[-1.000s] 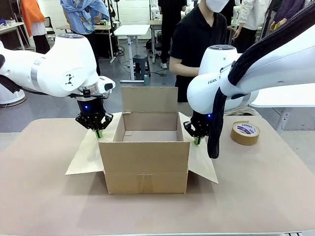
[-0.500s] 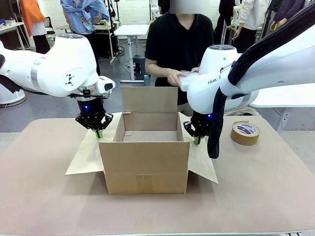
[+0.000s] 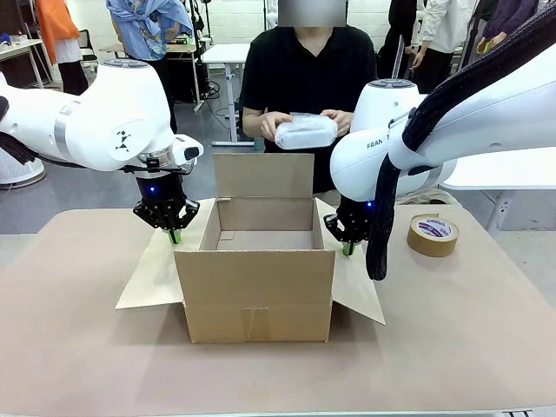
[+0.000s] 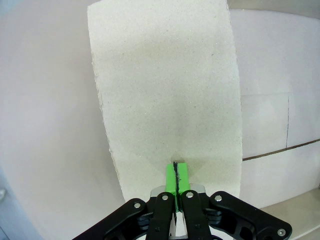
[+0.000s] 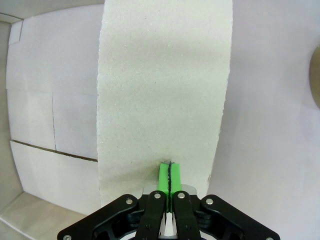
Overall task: Wrap the clocks to prevent damage.
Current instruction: Once the human has placed the objects inside and stepped back, release both hands from the side flaps of the Package Box.
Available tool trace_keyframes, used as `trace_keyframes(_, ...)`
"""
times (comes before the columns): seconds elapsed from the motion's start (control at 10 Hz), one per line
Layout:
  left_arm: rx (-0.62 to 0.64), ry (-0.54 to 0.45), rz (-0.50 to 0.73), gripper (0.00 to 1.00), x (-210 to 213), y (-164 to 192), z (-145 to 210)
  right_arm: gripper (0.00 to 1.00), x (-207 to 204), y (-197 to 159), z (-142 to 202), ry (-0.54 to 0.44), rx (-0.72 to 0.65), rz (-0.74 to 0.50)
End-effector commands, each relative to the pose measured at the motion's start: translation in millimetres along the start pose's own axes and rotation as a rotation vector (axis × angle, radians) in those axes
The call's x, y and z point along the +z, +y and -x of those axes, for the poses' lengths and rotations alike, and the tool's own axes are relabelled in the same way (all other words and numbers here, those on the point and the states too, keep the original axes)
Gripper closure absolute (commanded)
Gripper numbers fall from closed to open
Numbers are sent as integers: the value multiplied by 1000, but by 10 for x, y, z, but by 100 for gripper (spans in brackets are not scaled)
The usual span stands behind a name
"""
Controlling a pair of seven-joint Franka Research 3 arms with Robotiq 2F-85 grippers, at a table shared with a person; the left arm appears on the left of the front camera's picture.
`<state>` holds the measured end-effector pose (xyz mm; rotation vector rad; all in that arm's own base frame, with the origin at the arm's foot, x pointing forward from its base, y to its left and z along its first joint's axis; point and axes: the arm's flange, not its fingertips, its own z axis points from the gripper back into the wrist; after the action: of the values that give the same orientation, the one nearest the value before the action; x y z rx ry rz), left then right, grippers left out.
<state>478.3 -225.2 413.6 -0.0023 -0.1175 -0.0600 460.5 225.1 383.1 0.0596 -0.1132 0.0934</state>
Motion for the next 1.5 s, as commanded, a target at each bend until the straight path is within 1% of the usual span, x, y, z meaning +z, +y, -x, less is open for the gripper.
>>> trace_keyframes(0.0,0,-1,-4,100,-1,5,-2,99,-21,5,7,5,7,8)
trace_keyframes(1.4,0,-1,-4,100,-1,5,-2,99,-21,5,7,5,7,8)
